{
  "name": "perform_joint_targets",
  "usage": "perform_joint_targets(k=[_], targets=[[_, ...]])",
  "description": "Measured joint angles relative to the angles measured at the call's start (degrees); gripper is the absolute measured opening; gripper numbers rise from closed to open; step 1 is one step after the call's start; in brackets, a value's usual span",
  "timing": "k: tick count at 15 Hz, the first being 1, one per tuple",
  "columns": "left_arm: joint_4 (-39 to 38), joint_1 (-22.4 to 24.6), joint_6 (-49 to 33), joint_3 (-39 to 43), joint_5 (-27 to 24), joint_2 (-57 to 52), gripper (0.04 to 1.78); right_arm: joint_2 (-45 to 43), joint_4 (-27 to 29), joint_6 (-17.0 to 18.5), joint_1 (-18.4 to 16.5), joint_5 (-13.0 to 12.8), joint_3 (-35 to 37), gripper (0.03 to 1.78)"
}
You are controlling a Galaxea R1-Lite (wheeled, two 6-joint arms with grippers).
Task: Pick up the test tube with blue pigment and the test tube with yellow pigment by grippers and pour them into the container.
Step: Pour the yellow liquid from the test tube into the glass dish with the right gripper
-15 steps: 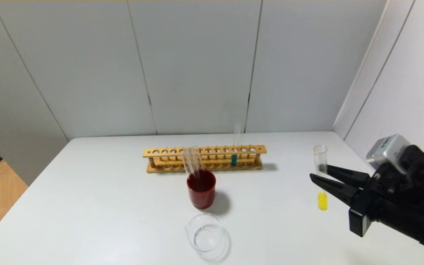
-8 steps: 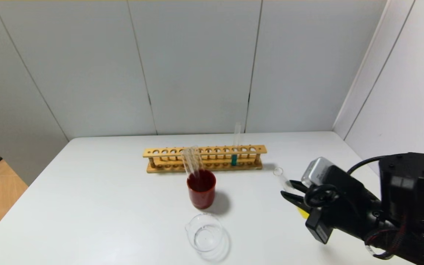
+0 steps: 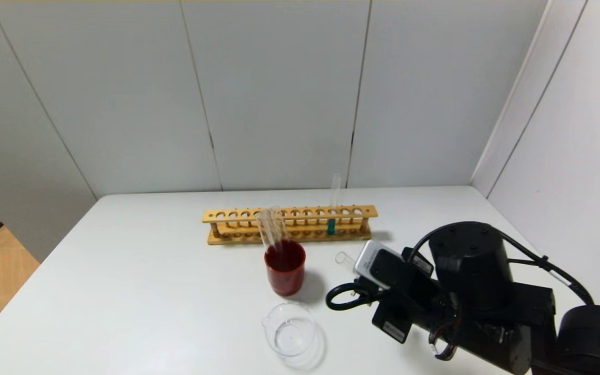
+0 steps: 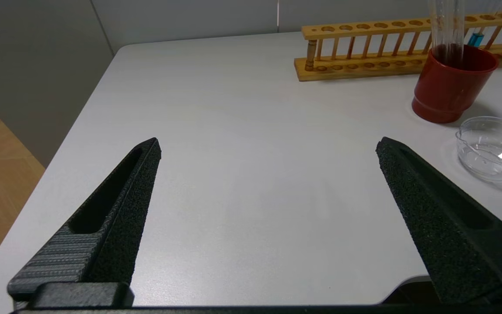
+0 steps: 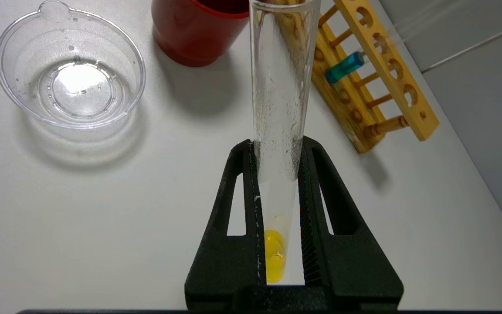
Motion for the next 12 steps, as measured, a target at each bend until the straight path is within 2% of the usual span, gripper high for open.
perform_joint_targets(k=[2,6,8,12], targets=[[-0.02,0.00,0.00,0.00,0.00,0.00,1.75,2.29,0.17,-1.33,1.49,-0.50,-1.16,0.32],[0.02,0.00,0.00,0.00,0.02,0.00,1.75,5.66,-0.27,-7.42,2.34,-1.35,-2.60,0.32],[-0.02,0.00,0.00,0.00,0.02,0.00,1.75,6.86,-0.46,-8.13,3.22,-3.96,-2.86,0.32],[0.00,0.00,-0.05,0.00,0.00,0.00,1.75,8.66,-0.68,-8.86,4.19,-4.50,-3.08,0.32]])
